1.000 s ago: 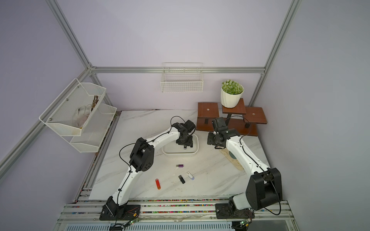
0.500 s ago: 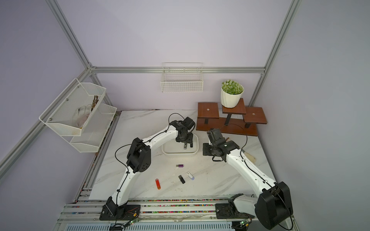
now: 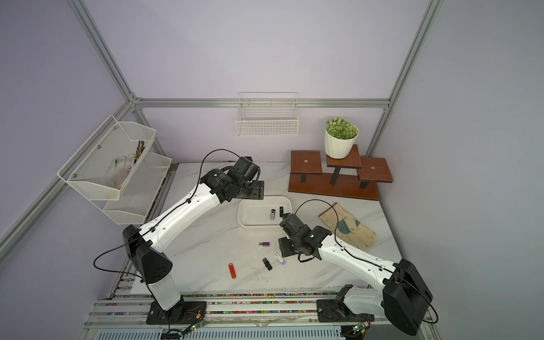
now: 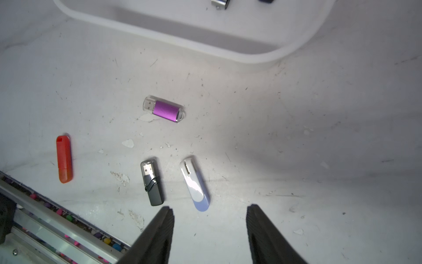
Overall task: Put the usb flash drive into the storage box
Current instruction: Pick up the USB flash from the center of the board.
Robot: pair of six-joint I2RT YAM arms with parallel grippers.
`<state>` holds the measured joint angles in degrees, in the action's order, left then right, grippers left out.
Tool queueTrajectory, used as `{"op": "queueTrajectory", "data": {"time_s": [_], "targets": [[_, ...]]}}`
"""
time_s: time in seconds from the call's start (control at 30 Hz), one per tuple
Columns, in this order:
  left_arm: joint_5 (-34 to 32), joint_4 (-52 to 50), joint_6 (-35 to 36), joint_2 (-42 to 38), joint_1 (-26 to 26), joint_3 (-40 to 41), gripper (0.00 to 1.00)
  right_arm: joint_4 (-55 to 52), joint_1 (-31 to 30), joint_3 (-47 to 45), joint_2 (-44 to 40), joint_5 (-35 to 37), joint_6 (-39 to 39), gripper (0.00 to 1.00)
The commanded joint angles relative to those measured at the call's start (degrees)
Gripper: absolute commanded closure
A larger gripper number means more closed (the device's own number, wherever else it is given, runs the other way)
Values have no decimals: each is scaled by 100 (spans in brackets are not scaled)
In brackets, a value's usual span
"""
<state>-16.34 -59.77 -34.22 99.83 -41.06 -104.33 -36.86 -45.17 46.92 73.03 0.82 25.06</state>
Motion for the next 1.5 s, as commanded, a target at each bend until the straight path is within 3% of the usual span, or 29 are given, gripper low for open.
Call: {"op": "queueTrajectory", "data": {"time_s": [0.0, 0.17, 0.57, 1.17, 1.47], "targets": [[28, -172, -537, -523, -32, 920, 17, 267, -360, -64, 402, 119, 17, 43], [37, -153, -1000, -1353, -68, 2305, 16, 584, -492, -87, 950, 50, -5, 48], [500, -245, -1801, -2452, -193, 3759, 12, 695, -607, -38, 1486, 345, -176, 52], [656, -32, -2115, -2283, -473, 4363, 10, 236, -805, 177, 1954, 607, -136, 71], [654, -28, -2165, -2397, -495, 4521, 9, -56, -909, 309, 2000, 850, 121, 57]]}}
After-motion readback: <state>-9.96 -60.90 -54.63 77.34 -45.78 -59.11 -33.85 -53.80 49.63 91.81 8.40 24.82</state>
